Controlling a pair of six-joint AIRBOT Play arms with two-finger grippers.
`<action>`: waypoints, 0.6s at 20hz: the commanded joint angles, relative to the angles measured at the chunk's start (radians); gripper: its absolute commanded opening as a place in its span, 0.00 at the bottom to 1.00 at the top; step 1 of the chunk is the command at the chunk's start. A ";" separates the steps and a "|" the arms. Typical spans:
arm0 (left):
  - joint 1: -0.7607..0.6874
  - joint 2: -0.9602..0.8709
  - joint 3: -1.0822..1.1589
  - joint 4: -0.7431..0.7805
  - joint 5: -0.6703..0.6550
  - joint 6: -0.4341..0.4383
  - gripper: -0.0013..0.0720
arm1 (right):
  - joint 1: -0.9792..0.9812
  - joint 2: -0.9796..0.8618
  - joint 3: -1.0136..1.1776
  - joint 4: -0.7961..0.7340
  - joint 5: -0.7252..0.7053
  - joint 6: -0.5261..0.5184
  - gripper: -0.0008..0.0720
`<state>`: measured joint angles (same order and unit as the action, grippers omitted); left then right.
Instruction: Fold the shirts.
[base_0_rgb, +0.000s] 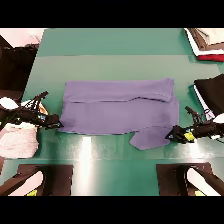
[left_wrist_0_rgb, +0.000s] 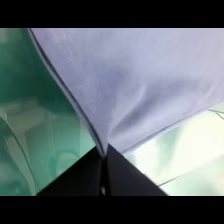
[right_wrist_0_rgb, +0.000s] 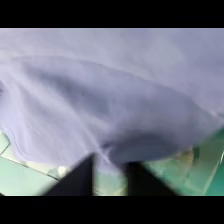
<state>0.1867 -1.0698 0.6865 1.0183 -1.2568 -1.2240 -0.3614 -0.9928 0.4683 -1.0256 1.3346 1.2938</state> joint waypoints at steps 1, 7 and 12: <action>0.000 0.002 0.003 0.000 -0.022 0.003 0.05 | 0.040 0.010 0.002 0.000 -0.026 -0.016 0.04; 0.000 0.170 0.032 0.006 -0.151 -0.036 0.05 | 0.039 0.251 0.143 -0.187 0.206 0.001 0.03; 0.000 0.319 0.032 -0.020 -0.274 -0.096 0.05 | 0.040 0.404 0.310 -0.249 0.299 0.087 0.03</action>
<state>0.1867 -0.8196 0.7166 1.0119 -1.4635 -1.2781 -0.3222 -0.6662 0.6971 -1.2266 1.5707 1.3399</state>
